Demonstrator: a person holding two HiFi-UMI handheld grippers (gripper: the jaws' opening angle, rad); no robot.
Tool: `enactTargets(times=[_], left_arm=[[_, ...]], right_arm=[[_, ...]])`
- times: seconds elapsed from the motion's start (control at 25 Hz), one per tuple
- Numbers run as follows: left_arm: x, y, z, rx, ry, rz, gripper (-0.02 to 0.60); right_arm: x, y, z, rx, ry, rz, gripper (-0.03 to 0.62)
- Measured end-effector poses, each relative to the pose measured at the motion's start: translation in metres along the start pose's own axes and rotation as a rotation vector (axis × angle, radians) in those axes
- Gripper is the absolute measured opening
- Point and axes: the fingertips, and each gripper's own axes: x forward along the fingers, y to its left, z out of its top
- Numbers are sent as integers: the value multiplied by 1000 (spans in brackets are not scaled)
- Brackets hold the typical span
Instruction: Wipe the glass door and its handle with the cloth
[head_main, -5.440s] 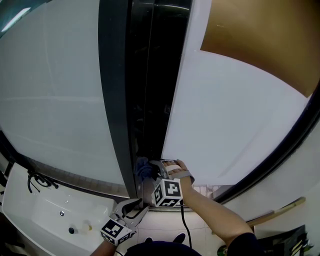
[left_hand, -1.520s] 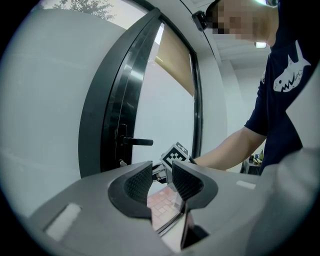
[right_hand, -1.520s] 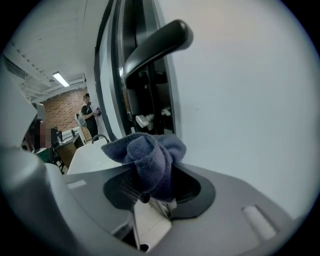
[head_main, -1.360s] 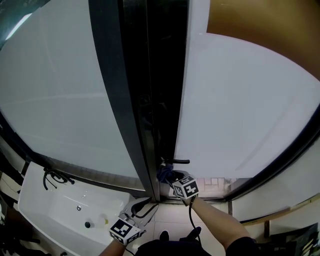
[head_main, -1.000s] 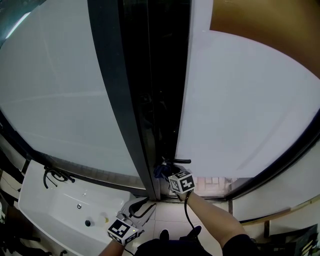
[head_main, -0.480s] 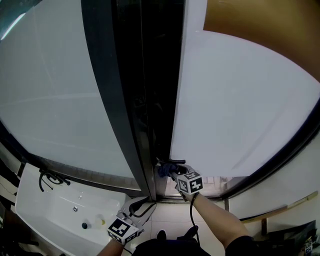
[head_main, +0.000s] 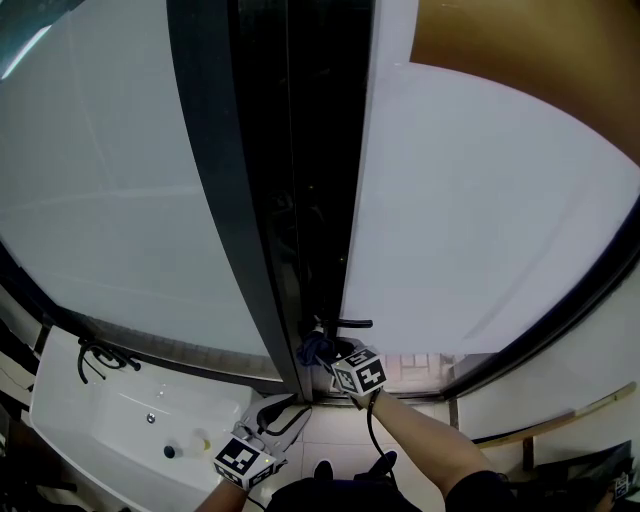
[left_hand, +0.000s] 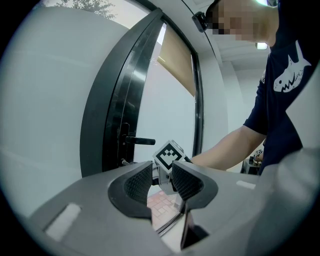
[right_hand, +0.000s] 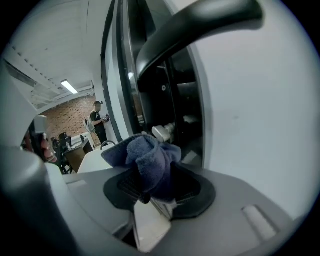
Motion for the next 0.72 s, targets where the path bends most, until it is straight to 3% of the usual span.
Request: enactTargets(times=[0.36,0.72], left_arm=[[-14,12,-5,-16,7,44,120],[-4,8,2,1,0,5,118]], right_arm=[[6,-15,15,-2,-6,1,144],[-33,-54,23,42,-69,-102,144]])
